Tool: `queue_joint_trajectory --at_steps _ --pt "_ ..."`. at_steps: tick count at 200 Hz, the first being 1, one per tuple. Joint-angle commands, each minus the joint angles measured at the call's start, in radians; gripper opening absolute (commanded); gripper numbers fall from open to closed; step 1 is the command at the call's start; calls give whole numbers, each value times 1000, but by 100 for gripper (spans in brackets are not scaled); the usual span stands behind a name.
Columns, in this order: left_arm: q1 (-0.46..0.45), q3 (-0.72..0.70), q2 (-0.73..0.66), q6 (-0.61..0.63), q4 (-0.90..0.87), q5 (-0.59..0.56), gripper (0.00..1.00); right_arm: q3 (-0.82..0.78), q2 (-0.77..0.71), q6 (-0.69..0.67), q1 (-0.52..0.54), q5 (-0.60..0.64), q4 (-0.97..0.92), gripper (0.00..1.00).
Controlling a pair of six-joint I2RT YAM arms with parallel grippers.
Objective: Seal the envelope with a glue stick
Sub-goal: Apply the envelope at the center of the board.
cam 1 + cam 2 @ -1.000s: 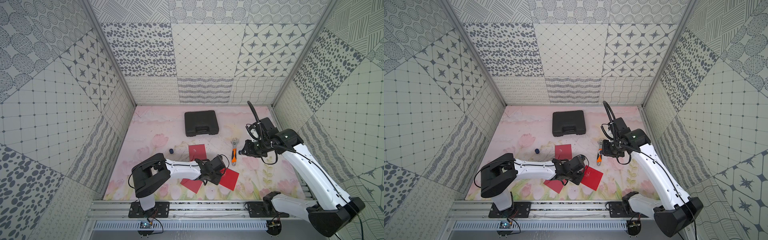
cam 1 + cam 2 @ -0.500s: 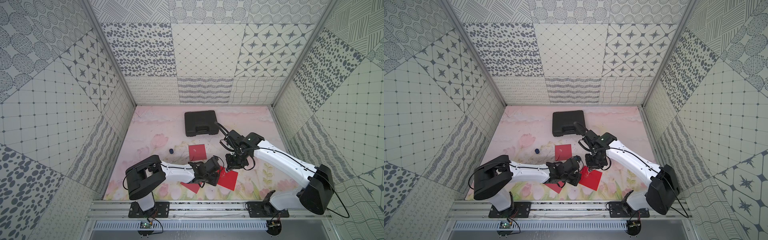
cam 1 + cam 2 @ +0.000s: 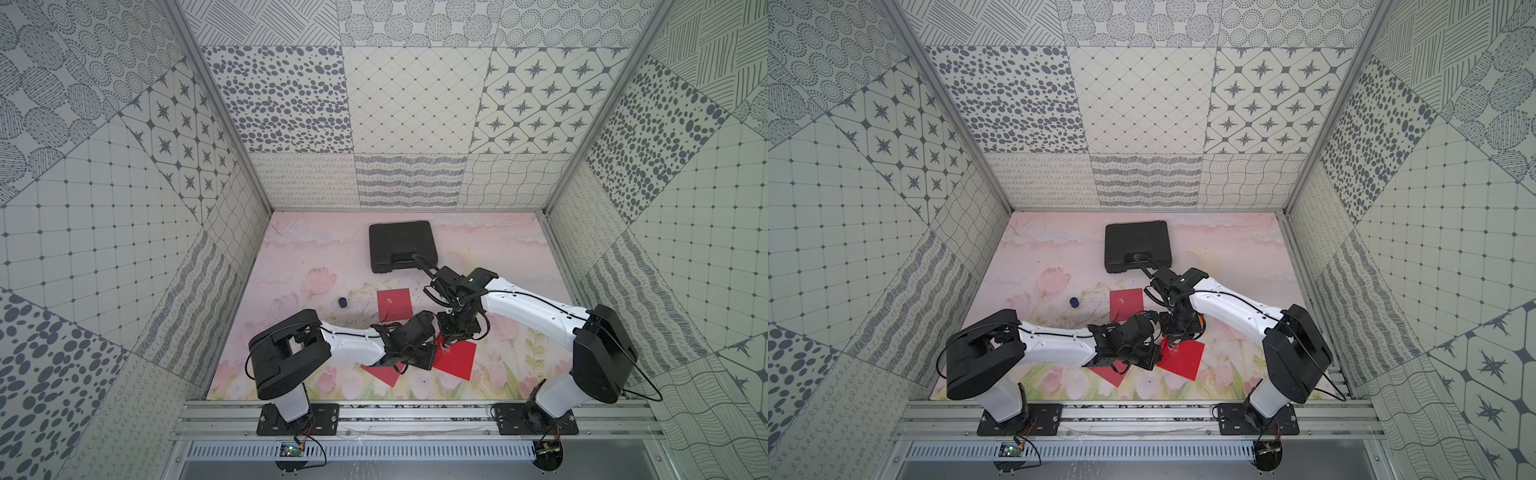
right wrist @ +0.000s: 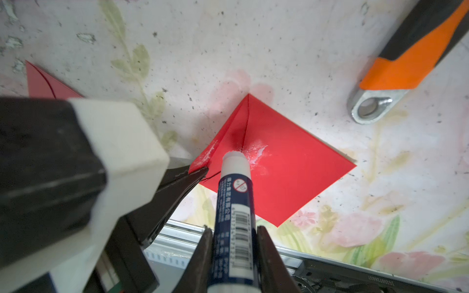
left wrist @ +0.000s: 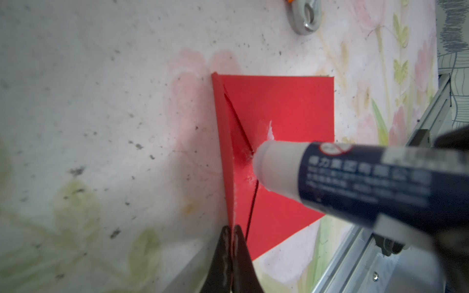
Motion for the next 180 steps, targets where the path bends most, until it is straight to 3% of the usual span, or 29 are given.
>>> queue_joint_trajectory --at_steps 1,90,139,180 --pt "9 -11 -1 -11 -35 24 0 -19 10 10 7 18 27 0" --pt "13 -8 3 -18 -37 30 0 -56 47 4 21 37 46 0" --pt "13 -12 -1 -25 -36 29 0 -44 69 7 36 181 -6 0" --pt "13 -13 -1 -27 -35 29 0 -37 87 -5 70 181 -39 0"
